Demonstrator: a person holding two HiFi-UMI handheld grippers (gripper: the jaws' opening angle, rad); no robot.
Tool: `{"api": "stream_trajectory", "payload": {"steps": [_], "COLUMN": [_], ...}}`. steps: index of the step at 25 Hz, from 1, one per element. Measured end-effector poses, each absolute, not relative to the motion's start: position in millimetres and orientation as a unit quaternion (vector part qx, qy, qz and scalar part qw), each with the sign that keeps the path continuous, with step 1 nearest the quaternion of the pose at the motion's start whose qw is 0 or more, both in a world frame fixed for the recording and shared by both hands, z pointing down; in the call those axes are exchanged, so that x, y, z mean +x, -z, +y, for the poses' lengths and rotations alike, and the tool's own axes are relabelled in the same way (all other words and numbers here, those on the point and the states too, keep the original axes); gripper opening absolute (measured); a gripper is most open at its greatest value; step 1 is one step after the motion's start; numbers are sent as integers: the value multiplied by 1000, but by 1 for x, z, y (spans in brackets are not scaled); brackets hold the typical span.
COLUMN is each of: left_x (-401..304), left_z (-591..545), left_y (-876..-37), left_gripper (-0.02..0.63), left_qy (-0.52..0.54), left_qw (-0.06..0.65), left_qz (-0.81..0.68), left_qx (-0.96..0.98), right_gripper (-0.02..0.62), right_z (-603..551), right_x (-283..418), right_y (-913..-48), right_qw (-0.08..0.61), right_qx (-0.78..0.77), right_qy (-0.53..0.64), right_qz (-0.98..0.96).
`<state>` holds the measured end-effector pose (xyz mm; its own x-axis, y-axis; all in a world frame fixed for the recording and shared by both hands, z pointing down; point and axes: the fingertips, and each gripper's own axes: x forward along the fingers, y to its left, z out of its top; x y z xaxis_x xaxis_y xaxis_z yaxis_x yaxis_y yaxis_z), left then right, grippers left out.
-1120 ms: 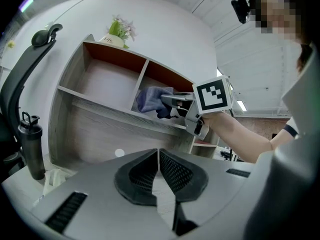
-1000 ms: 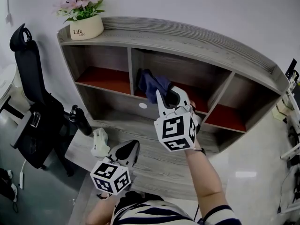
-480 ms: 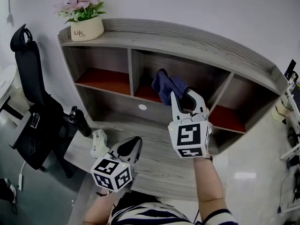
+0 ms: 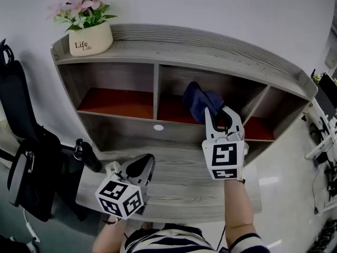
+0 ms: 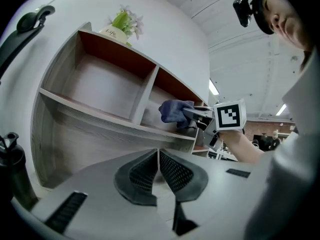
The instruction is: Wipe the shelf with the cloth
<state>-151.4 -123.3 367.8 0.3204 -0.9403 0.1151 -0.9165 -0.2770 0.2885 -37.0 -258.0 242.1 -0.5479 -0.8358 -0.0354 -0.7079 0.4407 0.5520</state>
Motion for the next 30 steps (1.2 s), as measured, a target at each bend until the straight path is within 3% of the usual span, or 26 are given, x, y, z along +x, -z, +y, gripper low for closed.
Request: {"api": "stream_trajectory", "payload": {"steps": [13,30], "left_x": [-193,-181], "left_z": [-132,-151], "left_y": [-388,-376], "left_gripper": [25,25], "left_qy": [22,42], "left_qw": [180,173], "left_qz": [-490,-489], "left_qx": [853,854], "right_gripper": [72,72], "right_z": [-280,-299], "right_x": [28,67], "right_y": [-197,-183], "right_qw": [159,206], "right_qx": [648,715], "right_qy": [305,407], "right_qz": [-679,-530]}}
